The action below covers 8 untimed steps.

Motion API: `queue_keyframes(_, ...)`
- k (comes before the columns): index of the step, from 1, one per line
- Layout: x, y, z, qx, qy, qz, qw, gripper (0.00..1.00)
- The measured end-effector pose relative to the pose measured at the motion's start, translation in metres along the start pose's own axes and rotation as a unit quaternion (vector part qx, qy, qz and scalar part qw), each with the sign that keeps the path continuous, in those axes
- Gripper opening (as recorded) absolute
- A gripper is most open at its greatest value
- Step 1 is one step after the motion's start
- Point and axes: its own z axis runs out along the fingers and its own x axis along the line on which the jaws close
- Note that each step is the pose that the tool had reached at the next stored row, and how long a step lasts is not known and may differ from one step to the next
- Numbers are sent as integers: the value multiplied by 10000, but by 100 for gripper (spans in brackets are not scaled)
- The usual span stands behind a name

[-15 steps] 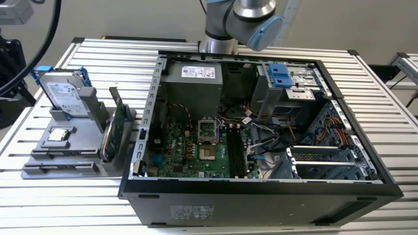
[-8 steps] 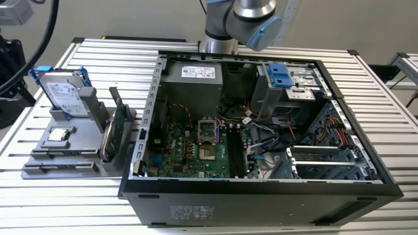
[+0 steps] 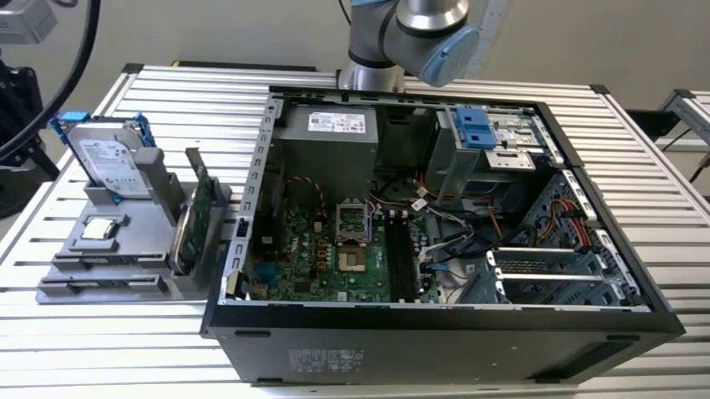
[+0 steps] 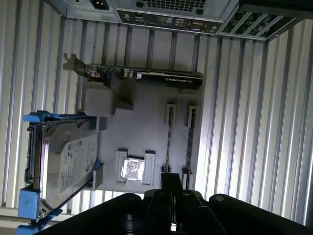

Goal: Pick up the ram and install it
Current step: 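Pick up the ram and move it above insertion slot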

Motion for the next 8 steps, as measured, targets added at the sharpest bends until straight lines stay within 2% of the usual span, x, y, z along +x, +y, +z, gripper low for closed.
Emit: queue_keyframes(8,0,0,0,28,3,0,10000,0)
